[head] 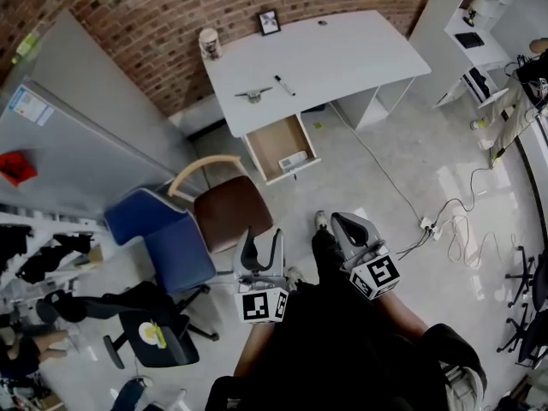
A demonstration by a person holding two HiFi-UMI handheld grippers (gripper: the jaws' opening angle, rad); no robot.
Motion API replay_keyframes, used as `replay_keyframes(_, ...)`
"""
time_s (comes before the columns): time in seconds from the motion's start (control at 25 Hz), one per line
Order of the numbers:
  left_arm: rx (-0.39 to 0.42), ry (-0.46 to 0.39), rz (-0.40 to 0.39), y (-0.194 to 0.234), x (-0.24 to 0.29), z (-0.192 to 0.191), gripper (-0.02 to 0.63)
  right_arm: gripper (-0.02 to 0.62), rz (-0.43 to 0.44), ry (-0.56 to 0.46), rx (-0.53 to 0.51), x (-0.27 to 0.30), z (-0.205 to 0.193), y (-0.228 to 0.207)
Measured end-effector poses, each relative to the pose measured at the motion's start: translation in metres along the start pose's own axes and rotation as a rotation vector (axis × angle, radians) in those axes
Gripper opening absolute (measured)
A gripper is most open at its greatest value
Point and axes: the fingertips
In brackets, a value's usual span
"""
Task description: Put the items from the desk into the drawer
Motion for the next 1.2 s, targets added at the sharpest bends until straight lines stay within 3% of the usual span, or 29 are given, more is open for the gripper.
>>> replay_keyframes(0.28, 0.016, 0.011, 0.049, 0.018, 0.070, 0.008, 0.245, 0.005, 0.039, -0.010, -0.009, 0.060, 0.006, -0.054)
replay_keyframes(0.84, 0.012, 0.022, 0.202, 0.029, 0.217, 0.013, 0.249, 0.005, 0.198, -0.015, -0.024, 0.165, 0.009, -0.170)
replay_keyframes(1.2, 0.010, 0.036, 0.261, 0.058, 0.272, -0.002, 0.253, 0.005, 0.236, -0.014, -0.015, 0.205, 0.010, -0.205)
Point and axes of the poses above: the fingertips, and each gripper's own axes: x forward along the fingers, y to its left, z out of its top, and after that the axes turned 14 degrees about -x, right-handed
